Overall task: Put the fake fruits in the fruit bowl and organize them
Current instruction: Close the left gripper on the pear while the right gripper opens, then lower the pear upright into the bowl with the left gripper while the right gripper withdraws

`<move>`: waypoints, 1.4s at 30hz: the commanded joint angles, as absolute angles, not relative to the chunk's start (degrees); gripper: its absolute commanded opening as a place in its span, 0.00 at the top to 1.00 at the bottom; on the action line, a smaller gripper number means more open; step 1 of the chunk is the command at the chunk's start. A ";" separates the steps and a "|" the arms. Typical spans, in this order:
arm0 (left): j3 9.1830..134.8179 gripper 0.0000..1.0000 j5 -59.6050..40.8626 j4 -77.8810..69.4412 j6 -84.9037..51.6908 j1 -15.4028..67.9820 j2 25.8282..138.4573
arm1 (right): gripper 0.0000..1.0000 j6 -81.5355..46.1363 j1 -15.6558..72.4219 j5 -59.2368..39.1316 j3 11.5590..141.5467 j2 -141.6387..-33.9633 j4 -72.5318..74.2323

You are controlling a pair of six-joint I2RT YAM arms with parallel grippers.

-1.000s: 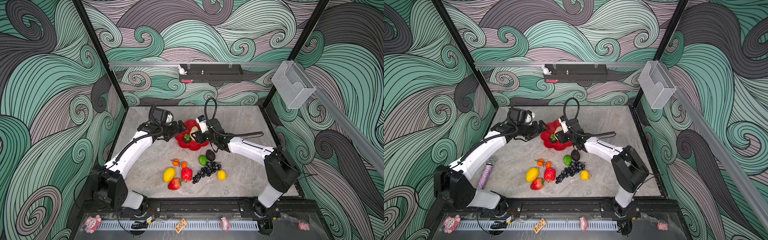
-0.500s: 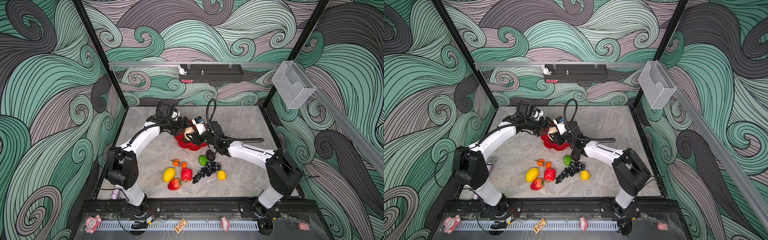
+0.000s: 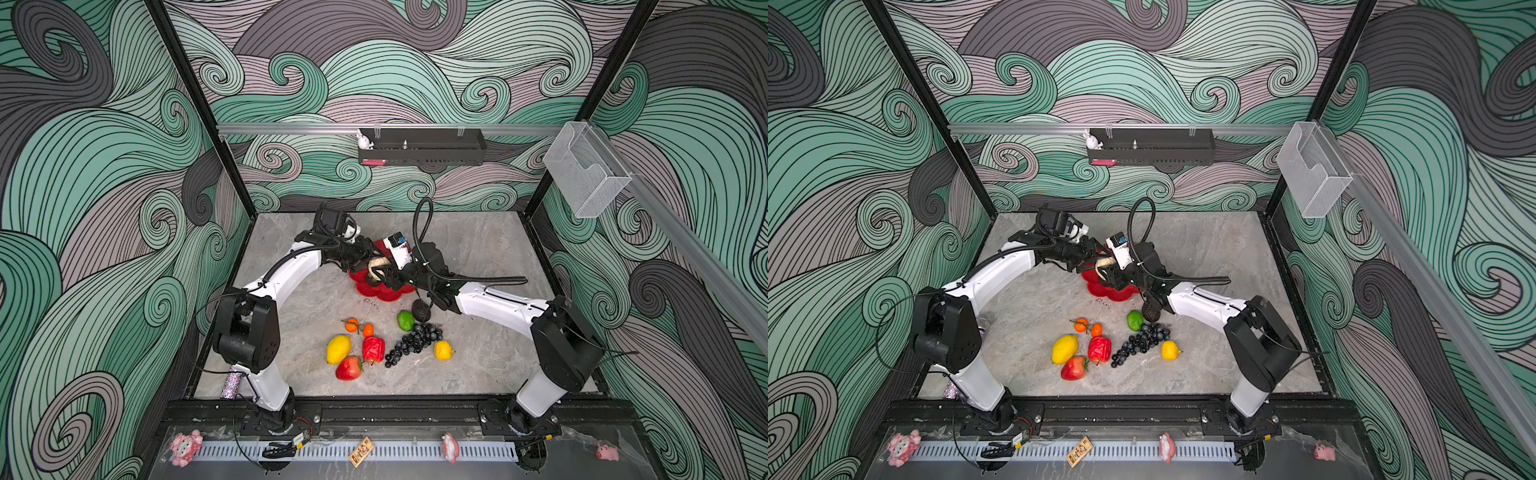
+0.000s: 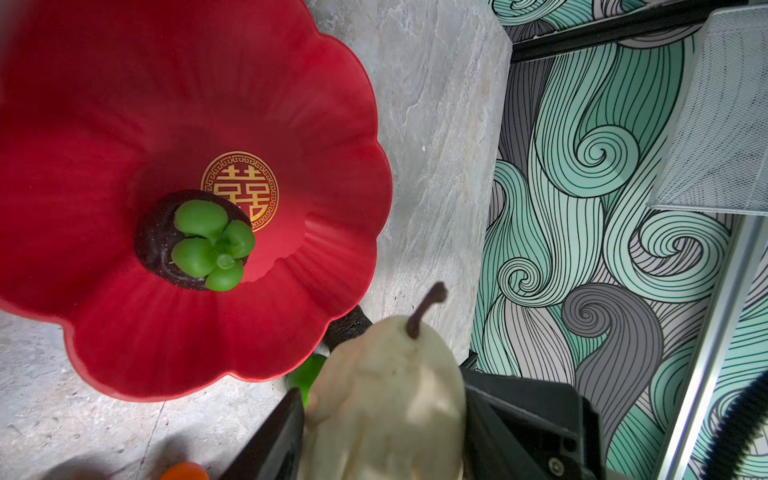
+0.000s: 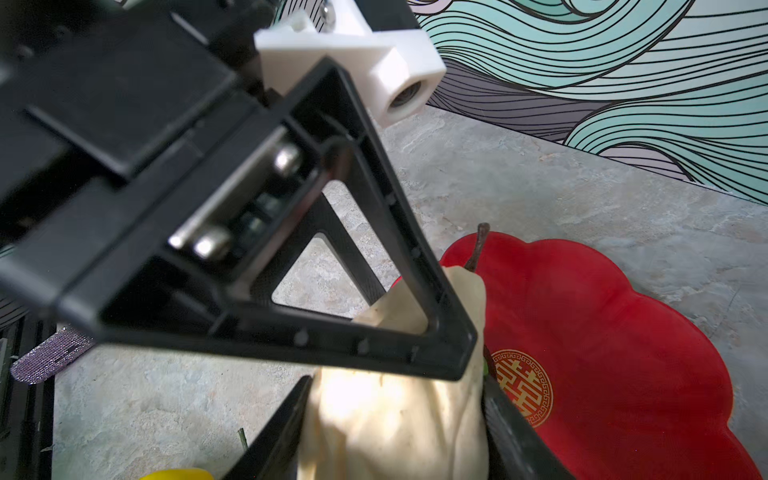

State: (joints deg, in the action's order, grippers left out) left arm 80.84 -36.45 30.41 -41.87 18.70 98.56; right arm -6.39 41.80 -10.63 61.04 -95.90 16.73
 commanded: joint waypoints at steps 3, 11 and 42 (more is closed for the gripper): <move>83.14 0.52 -38.17 32.10 -41.96 18.46 99.85 | 0.47 -6.06 42.46 -10.43 62.13 -95.91 20.57; 82.97 0.61 -37.38 30.42 -42.71 18.45 99.60 | 0.44 -6.92 42.54 -8.51 63.02 -96.68 19.39; 94.81 0.62 4.91 20.79 -40.43 27.02 116.83 | 0.07 -22.96 39.20 2.47 40.64 -64.24 -0.35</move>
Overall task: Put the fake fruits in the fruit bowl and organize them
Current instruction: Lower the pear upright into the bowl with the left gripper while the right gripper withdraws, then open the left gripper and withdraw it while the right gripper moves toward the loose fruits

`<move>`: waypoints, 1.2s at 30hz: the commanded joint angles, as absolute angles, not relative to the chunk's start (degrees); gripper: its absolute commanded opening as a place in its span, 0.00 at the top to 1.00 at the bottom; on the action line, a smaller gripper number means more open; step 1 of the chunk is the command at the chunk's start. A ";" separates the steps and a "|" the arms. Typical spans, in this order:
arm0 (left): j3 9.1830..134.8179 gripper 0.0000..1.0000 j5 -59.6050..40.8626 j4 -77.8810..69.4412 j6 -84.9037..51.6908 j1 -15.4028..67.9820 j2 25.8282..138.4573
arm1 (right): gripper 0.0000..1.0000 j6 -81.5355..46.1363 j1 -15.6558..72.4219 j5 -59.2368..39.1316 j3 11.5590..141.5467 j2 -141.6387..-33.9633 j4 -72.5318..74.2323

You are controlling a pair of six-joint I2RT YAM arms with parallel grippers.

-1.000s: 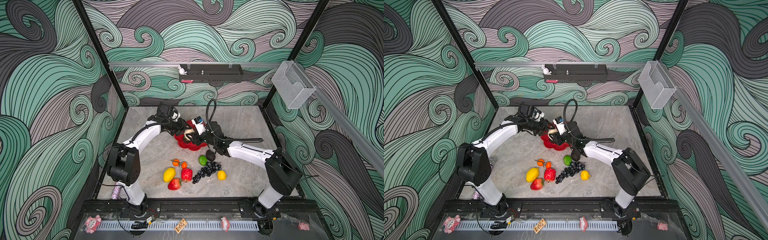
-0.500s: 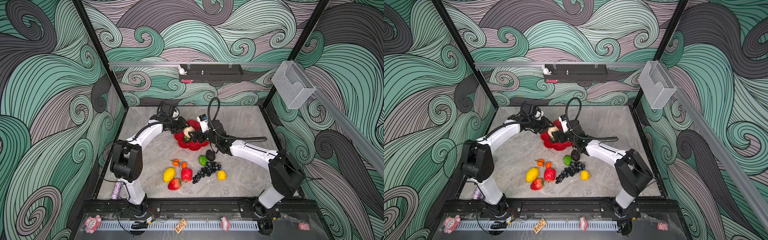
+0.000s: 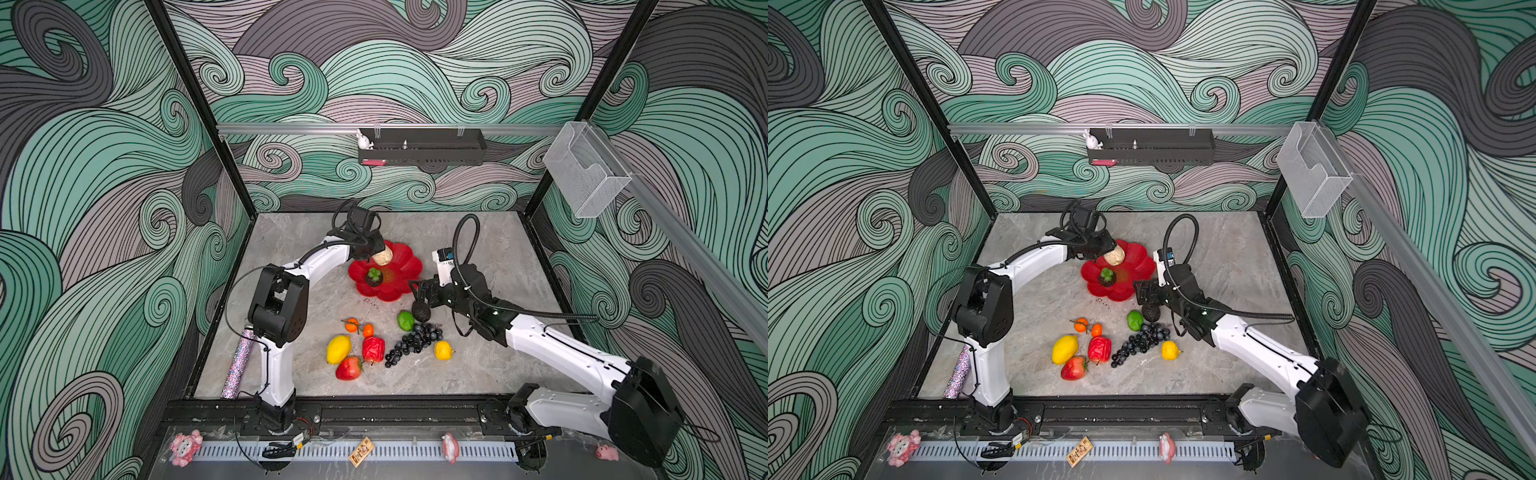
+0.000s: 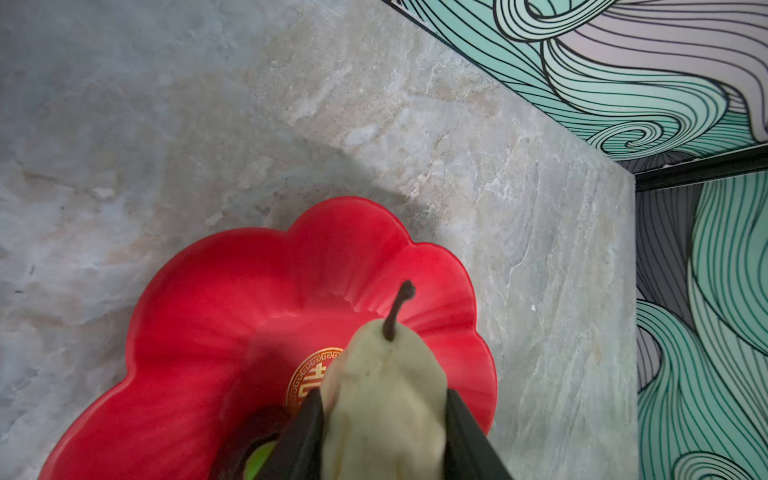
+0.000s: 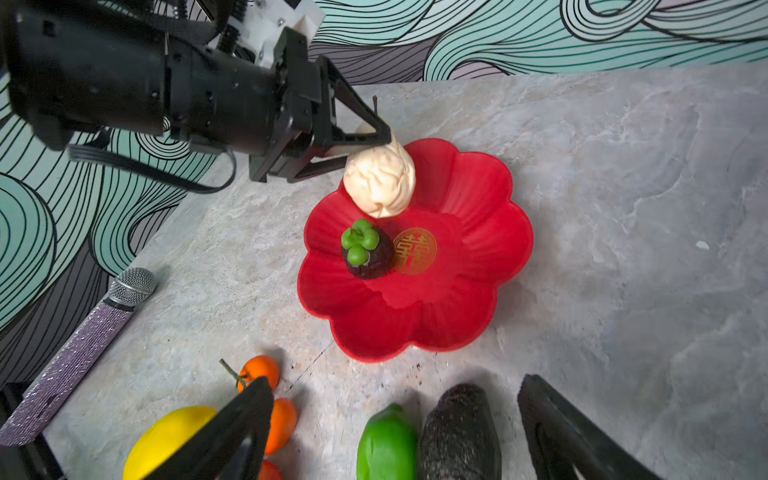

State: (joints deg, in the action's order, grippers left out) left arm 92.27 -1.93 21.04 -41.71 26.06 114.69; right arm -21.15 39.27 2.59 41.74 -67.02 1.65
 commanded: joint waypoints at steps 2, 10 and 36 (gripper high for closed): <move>96.17 0.62 7.11 21.73 -40.25 27.55 118.67 | 0.07 -23.03 39.20 2.43 39.37 -61.92 -1.53; 100.19 0.62 9.74 24.06 -38.25 28.97 124.45 | 0.07 -23.05 39.24 2.29 36.87 -56.68 -3.84; 103.08 0.50 10.20 23.91 -34.54 28.97 128.45 | 0.06 -23.42 39.20 1.75 36.06 -52.31 -7.33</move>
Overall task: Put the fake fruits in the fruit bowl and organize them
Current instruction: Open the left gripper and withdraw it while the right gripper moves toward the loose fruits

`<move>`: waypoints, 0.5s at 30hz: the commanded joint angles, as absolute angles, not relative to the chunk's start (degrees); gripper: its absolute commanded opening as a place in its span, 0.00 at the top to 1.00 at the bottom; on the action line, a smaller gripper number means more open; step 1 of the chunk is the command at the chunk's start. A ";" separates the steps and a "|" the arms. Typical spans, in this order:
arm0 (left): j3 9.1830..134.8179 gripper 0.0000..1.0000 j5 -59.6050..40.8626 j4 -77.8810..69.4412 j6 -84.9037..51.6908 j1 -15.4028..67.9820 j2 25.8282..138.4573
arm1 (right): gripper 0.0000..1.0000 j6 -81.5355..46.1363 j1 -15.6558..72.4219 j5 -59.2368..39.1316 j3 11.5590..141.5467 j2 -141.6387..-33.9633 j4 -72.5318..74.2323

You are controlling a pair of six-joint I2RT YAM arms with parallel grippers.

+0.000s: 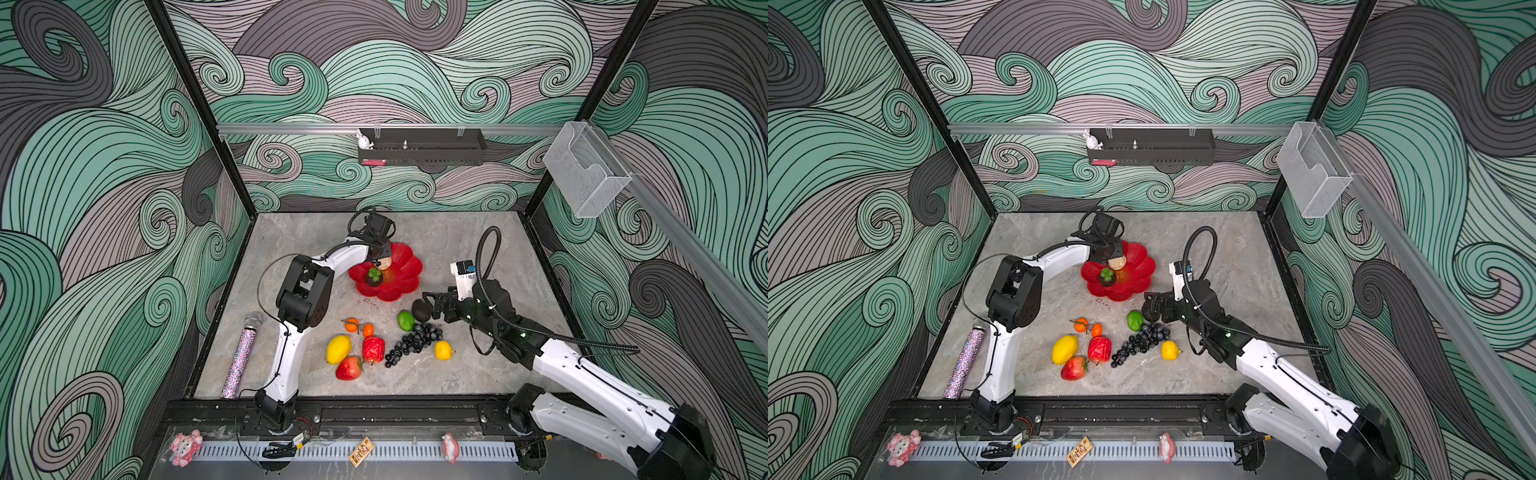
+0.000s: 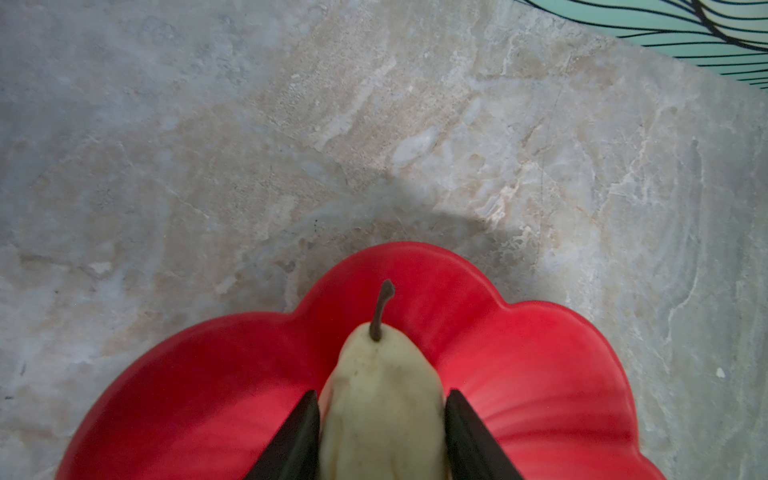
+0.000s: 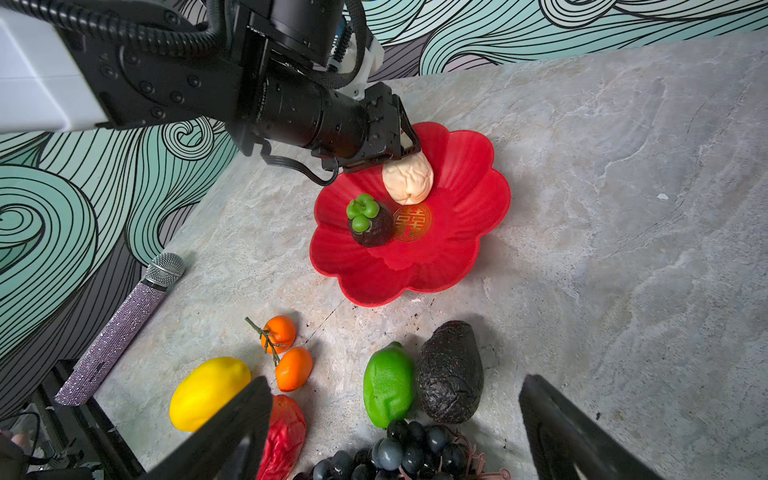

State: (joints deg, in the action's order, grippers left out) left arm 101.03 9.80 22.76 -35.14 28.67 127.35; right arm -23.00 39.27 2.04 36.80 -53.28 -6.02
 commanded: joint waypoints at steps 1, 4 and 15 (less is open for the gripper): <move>103.09 0.49 10.13 23.91 -34.63 28.93 128.28 | 0.06 -23.42 39.22 1.74 36.11 -52.15 -7.61; 103.27 0.48 10.11 23.82 -34.65 28.92 128.32 | 0.06 -23.38 39.18 1.87 36.43 -52.14 -8.38; 103.89 0.39 10.20 24.25 -34.28 28.94 126.97 | 0.06 -24.08 39.20 2.22 37.94 -52.70 -12.88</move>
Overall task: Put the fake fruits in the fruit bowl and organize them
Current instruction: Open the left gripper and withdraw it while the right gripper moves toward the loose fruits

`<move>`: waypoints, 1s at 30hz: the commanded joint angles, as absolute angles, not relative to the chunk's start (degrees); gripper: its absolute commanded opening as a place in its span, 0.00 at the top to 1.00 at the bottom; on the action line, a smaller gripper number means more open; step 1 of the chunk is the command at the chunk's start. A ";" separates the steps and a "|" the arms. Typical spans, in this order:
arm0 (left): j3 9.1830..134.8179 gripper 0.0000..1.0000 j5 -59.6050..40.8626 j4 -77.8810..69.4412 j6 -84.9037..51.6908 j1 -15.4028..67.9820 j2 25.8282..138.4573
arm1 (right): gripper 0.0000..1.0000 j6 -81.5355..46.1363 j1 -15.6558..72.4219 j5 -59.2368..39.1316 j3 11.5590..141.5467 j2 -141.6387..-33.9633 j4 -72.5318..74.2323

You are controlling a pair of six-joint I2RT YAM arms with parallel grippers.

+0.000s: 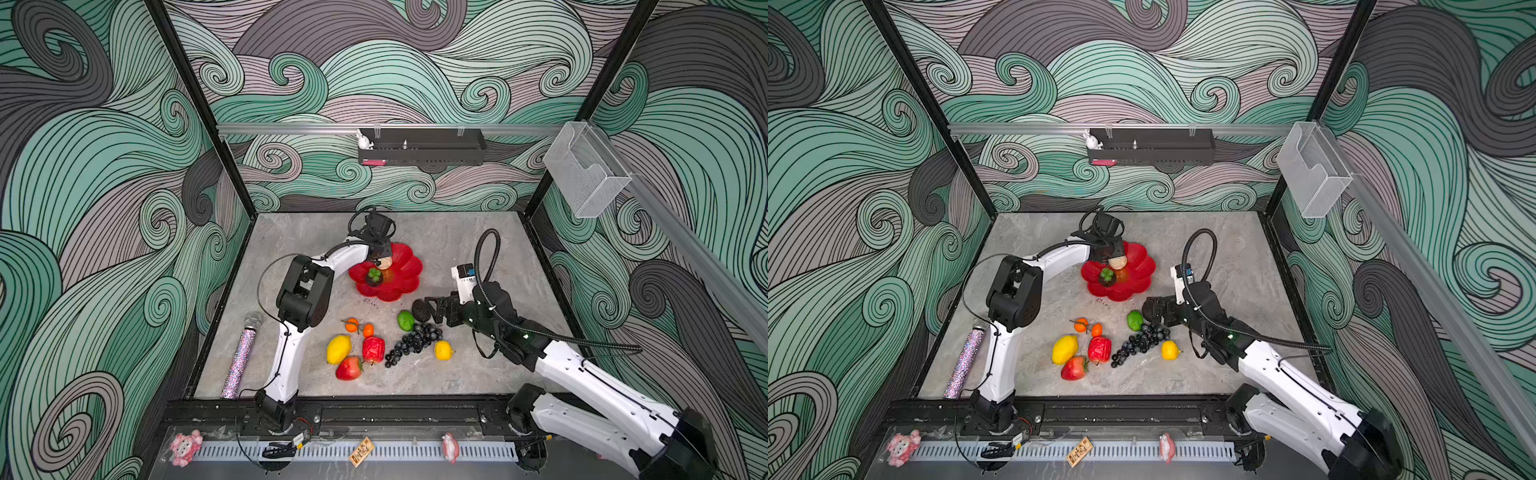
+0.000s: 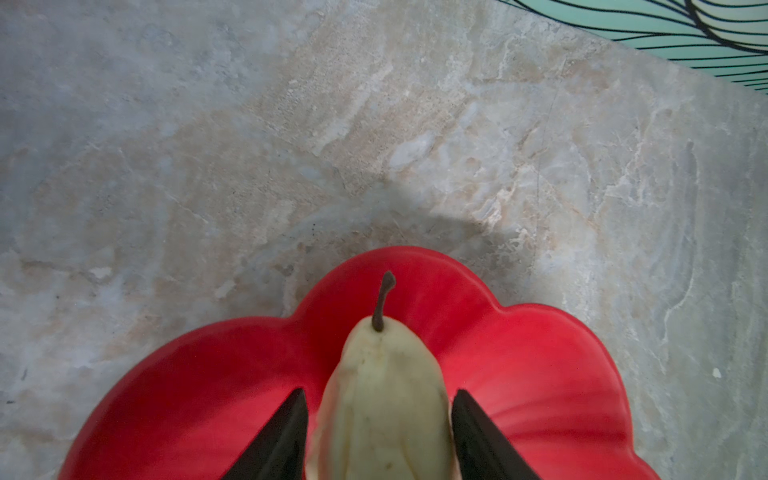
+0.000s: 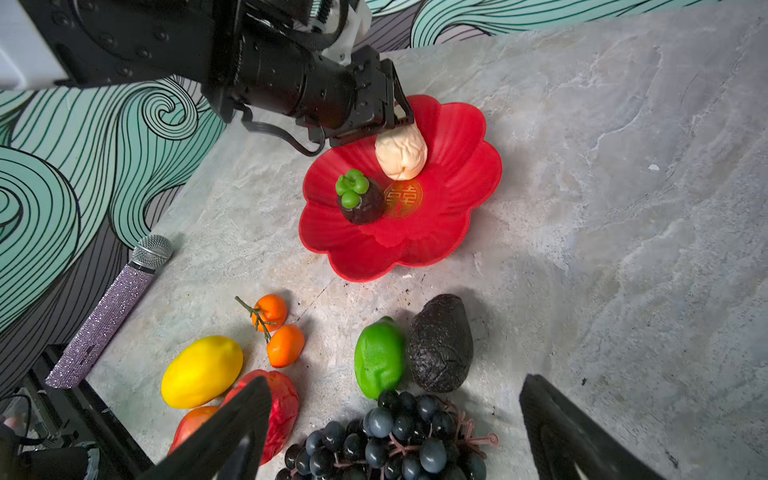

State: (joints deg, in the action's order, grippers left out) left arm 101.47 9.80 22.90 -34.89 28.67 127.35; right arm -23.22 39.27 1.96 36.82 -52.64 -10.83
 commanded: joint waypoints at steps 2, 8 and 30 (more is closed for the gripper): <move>103.89 0.36 10.11 24.32 -33.82 28.92 126.49 | 0.06 -24.26 39.18 2.24 38.31 -52.90 -14.19; 104.24 0.27 10.55 25.31 -33.23 28.92 124.34 | 0.05 -24.26 39.02 2.46 40.73 -55.55 -20.20; 72.70 0.11 9.80 36.07 -38.11 26.90 83.60 | 0.14 -27.45 49.23 1.11 46.48 -59.03 -33.20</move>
State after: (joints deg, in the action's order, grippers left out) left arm 79.11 8.12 33.23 -35.86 27.81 88.40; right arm -25.34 45.74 0.14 44.05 -58.30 -32.40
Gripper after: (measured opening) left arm 0.884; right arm 0.864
